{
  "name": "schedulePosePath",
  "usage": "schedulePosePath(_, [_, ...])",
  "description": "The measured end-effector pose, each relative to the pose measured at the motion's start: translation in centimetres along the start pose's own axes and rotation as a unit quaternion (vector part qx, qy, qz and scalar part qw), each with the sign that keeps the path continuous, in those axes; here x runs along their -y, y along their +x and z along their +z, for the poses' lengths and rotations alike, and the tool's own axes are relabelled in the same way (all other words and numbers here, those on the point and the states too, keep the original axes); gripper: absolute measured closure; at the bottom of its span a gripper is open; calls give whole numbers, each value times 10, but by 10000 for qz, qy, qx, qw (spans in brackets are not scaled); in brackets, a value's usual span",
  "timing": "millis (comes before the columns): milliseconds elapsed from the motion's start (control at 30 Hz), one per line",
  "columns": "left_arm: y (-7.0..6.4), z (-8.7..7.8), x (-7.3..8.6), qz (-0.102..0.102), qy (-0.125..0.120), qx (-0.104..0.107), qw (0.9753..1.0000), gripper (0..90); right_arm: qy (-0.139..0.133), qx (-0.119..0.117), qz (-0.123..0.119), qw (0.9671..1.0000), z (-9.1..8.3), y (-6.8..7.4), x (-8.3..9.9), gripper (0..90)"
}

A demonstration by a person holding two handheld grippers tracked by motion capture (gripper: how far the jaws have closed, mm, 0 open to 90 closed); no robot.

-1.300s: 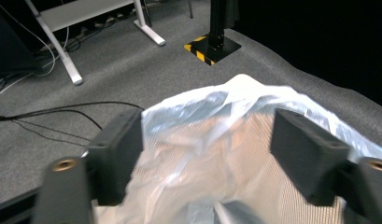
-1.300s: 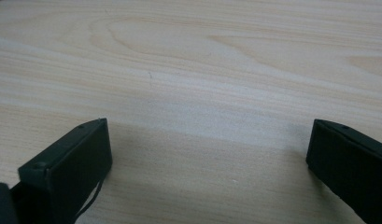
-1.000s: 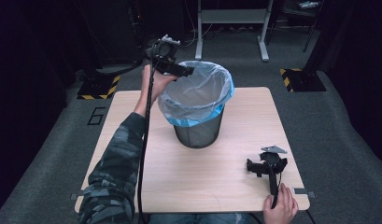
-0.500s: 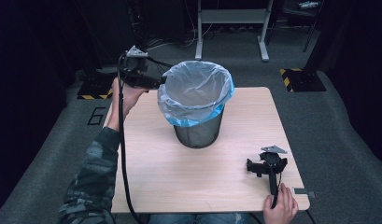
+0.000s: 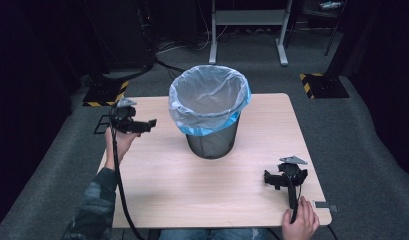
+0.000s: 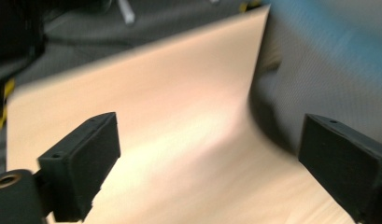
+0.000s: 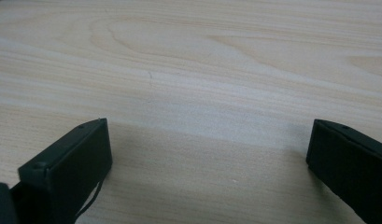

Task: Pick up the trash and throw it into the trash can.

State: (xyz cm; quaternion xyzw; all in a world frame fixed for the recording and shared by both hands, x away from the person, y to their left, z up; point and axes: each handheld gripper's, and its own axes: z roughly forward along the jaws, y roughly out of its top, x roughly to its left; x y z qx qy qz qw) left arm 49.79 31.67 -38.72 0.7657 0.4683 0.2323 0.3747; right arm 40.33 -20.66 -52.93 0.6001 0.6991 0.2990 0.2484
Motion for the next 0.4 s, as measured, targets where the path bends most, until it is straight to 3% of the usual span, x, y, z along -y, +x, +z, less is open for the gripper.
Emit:
schedulePosePath(33, [2, 5, 10, -54, 68, 21, 10000, 36, -7, -2, -10, 10000, 0, 0, 0, 0])
schedulePosePath(67, [4, 13, 30, -141, 254, 33, 9996, 31, -4, 0, -7, 10000, 0, 0, 0, 0])
schedulePosePath(167, [8, 28, 60, -248, 530, 29, 9983, 3, -6, -2, -7, 10000, 0, 0, 0, 0])
schedulePosePath(267, [10, 41, 93, -441, 624, -18, 9971, 0, -2, -2, -3, 10000, 0, 0, 0, 0])
schedulePosePath(333, [12, 46, 106, -511, 703, 15, 9962, 0, -6, -2, -8, 10000, 0, 0, 0, 0])
schedulePosePath(400, [11, 48, 110, -537, 720, 6, 9960, 0, -8, -2, -12, 10000, 0, 0, 0, 0])
